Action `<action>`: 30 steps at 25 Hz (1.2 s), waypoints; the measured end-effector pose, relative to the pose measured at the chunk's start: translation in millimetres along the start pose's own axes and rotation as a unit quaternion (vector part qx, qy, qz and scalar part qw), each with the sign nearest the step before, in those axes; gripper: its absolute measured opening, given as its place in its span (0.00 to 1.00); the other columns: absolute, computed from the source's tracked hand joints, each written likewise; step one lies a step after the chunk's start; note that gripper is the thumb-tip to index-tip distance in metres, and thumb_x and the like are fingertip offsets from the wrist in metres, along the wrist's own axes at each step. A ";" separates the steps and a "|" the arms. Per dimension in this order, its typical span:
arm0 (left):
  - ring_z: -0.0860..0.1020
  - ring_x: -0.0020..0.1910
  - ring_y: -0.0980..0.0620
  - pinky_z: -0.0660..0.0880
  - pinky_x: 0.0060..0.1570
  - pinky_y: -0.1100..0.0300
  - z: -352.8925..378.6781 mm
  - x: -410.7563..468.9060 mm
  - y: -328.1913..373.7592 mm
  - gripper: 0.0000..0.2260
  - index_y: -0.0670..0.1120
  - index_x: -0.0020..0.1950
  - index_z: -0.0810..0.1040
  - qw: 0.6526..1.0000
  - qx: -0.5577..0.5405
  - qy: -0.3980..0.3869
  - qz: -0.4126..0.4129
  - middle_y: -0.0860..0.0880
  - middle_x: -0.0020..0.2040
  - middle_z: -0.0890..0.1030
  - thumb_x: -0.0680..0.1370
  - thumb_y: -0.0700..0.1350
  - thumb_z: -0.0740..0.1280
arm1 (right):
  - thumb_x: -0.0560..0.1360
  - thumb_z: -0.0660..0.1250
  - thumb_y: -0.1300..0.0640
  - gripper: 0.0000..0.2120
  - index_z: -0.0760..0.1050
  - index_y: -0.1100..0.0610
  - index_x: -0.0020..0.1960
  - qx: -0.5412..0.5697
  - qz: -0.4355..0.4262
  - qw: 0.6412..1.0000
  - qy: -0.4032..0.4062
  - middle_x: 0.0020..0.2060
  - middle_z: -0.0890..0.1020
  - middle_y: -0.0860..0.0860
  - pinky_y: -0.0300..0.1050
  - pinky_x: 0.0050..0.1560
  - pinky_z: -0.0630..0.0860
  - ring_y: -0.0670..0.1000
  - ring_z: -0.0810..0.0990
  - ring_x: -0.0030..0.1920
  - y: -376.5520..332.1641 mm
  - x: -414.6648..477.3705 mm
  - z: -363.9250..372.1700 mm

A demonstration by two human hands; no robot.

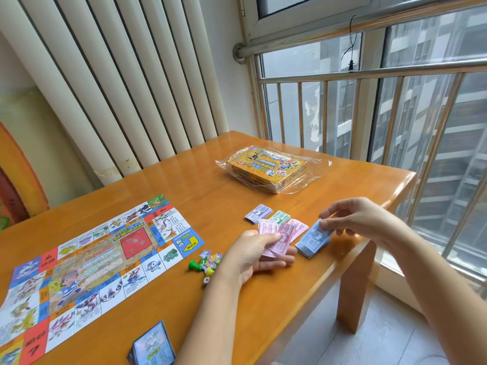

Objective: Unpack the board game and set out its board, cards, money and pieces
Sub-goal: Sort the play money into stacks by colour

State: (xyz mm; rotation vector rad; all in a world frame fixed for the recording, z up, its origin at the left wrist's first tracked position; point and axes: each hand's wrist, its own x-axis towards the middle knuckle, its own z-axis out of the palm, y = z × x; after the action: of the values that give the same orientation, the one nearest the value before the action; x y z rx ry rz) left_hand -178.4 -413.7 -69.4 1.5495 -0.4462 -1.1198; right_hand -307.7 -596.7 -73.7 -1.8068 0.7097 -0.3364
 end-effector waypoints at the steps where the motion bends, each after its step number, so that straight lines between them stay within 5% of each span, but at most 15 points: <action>1: 0.83 0.31 0.50 0.78 0.30 0.63 -0.4 -0.9 0.5 0.06 0.39 0.50 0.76 1.000 0.003 -0.003 -0.009 0.42 0.38 0.84 0.80 0.39 0.61 | 0.67 0.77 0.61 0.07 0.81 0.59 0.43 -0.001 0.009 1.000 0.003 0.30 0.82 0.51 0.36 0.29 0.65 0.46 0.73 0.27 1.9 0.5 2.1; 4: 0.83 0.34 0.48 0.79 0.32 0.62 -0.2 -2.7 0.2 0.07 0.38 0.51 0.76 1.000 0.004 -0.016 -0.017 0.40 0.42 0.84 0.80 0.40 0.61 | 0.66 0.78 0.59 0.07 0.82 0.57 0.42 -0.013 0.015 1.000 0.010 0.34 0.82 0.56 0.39 0.32 0.67 0.48 0.73 0.30 3.8 1.1 9.1; 10: 0.84 0.36 0.47 0.80 0.34 0.60 2.1 -0.4 -0.5 0.07 0.37 0.53 0.75 0.999 -0.015 -0.020 -0.026 0.37 0.45 0.84 0.80 0.39 0.61 | 0.68 0.77 0.56 0.08 0.81 0.56 0.43 -0.062 0.008 0.998 0.027 0.30 0.81 0.50 0.35 0.28 0.66 0.45 0.72 0.26 2.5 -2.3 11.9; 16: 0.81 0.28 0.54 0.77 0.27 0.66 6.5 -2.1 -2.2 0.05 0.41 0.47 0.76 1.000 0.006 0.006 0.029 0.48 0.33 0.83 0.80 0.40 0.63 | 0.73 0.71 0.51 0.09 0.81 0.57 0.43 0.006 -0.032 0.994 0.107 0.33 0.80 0.51 0.37 0.29 0.66 0.46 0.69 0.28 -2.4 -2.4 13.9; 22: 0.77 0.26 0.59 0.71 0.25 0.68 6.5 2.6 -2.4 0.05 0.47 0.45 0.77 0.986 0.036 0.063 0.151 0.53 0.30 0.81 0.79 0.46 0.65 | 0.70 0.73 0.53 0.08 0.83 0.58 0.43 0.037 -0.120 0.992 0.016 0.30 0.82 0.49 0.36 0.28 0.70 0.44 0.74 0.28 -26.0 -13.4 33.1; 26: 0.74 0.23 0.56 0.64 0.21 0.67 9.3 3.1 -2.3 0.14 0.45 0.42 0.76 0.988 0.020 0.071 0.137 0.51 0.27 0.78 0.81 0.51 0.58 | 0.71 0.74 0.61 0.03 0.83 0.56 0.44 -0.016 -0.128 0.991 0.018 0.25 0.80 0.45 0.34 0.27 0.68 0.42 0.71 0.24 -28.0 -7.0 43.0; 30: 0.78 0.24 0.51 0.74 0.24 0.63 7.0 4.2 0.3 0.15 0.41 0.46 0.76 0.989 -0.059 0.080 0.112 0.44 0.30 0.81 0.83 0.46 0.54 | 0.72 0.72 0.61 0.05 0.84 0.52 0.44 -0.010 -0.118 0.993 0.011 0.26 0.80 0.47 0.35 0.29 0.69 0.45 0.71 0.27 -25.9 -5.0 42.3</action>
State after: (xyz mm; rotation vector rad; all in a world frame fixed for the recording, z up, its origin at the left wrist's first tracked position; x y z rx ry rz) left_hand -182.1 -420.9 -70.5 1.4342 -0.4245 -0.8275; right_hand -280.5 -556.1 -63.8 -1.9131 0.5174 -0.5081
